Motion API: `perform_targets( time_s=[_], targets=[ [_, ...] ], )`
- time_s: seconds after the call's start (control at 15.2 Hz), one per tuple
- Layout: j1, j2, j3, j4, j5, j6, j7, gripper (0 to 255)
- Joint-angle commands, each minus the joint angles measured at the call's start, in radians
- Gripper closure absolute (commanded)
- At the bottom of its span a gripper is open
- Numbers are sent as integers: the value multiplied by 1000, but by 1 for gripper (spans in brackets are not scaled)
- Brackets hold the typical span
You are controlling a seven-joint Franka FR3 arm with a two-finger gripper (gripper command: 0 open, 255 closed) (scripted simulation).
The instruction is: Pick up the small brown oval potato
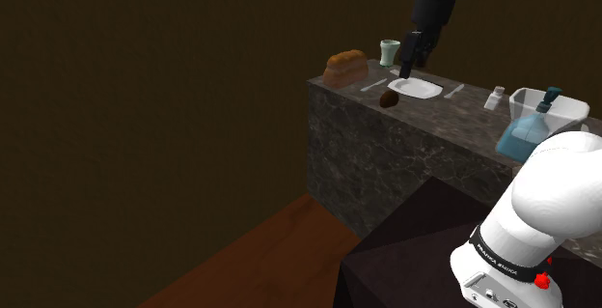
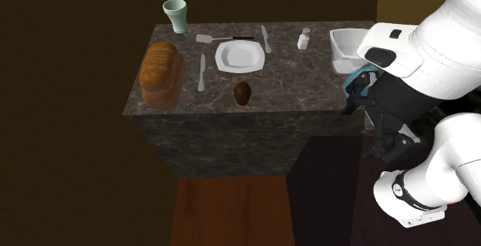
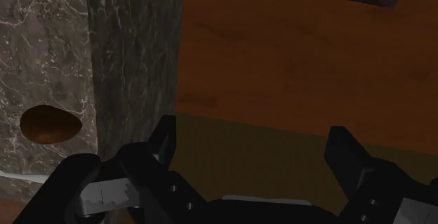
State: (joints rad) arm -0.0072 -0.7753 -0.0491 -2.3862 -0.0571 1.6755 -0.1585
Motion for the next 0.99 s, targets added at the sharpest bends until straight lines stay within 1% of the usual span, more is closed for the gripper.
perform_targets(
  time_s=[0.0, 0.46, 0.73, 0.92],
  targets=[
    [0, 0, 0, 0, 0, 0, 0, 0],
    [16, 87, -161, -50, -146, 116, -341, 0],
    [28, 179, -252, -42, -218, 200, -530, 0],
    [42, 266, -318, -19, -259, 269, -669, 0]
  ],
)
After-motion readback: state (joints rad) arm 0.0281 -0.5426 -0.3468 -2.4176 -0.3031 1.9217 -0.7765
